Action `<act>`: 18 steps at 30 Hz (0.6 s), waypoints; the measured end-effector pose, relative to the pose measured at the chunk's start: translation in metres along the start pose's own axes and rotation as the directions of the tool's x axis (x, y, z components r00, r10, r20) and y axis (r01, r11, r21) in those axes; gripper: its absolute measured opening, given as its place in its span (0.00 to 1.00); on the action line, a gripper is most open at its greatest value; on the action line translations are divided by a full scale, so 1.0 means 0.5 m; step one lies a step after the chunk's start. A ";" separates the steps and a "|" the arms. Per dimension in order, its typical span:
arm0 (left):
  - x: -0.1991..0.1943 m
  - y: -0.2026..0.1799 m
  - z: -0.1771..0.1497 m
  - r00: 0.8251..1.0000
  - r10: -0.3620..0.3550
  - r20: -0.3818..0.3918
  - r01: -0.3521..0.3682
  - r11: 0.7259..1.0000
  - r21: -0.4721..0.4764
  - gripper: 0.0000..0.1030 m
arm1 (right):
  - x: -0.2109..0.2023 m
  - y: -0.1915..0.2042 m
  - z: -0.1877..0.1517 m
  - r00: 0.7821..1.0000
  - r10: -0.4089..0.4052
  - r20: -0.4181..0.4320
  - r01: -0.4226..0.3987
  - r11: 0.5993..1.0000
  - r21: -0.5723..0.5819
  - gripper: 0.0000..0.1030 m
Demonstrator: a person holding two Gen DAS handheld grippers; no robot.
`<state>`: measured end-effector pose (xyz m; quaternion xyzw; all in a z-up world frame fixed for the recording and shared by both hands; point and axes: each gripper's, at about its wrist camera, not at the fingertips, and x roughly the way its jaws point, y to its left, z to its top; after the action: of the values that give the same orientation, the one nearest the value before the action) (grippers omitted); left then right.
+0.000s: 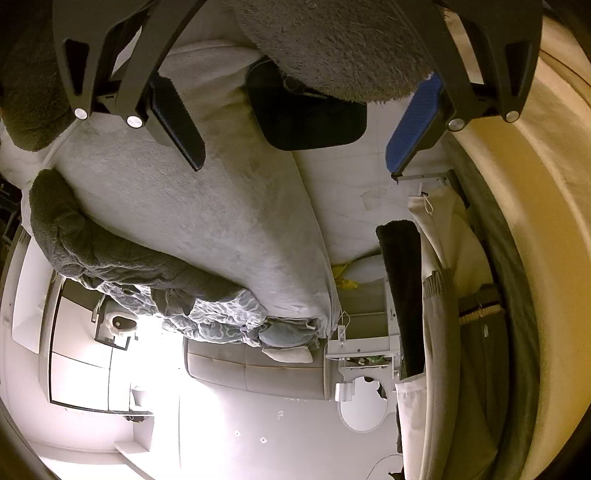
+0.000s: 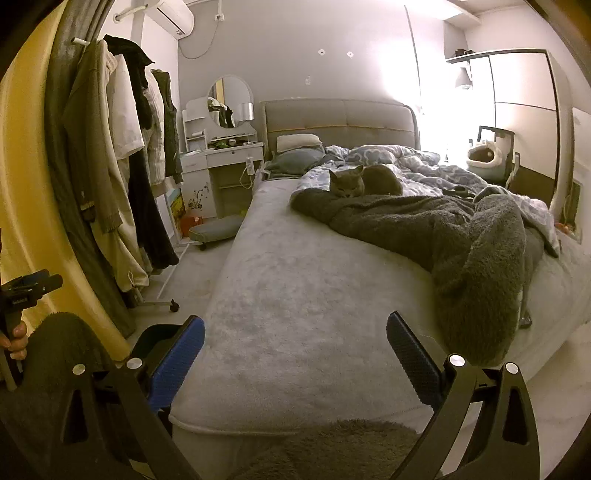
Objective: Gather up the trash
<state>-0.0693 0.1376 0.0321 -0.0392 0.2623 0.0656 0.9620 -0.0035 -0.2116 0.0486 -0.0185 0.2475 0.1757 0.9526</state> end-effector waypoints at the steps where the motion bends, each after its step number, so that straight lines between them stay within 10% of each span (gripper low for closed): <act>1: -0.001 -0.001 -0.001 1.000 -0.001 0.000 0.001 1.000 -0.001 0.97 | 0.000 0.001 0.000 1.000 -0.001 -0.001 0.001 1.000 -0.001 0.97; 18: -0.001 -0.003 0.000 1.000 0.000 -0.001 0.000 1.000 0.000 0.97 | -0.002 0.002 -0.004 1.000 -0.003 -0.003 0.003 1.000 -0.001 0.97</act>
<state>-0.0694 0.1361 0.0321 -0.0392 0.2626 0.0655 0.9619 -0.0053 -0.2114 0.0474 -0.0198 0.2489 0.1743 0.9525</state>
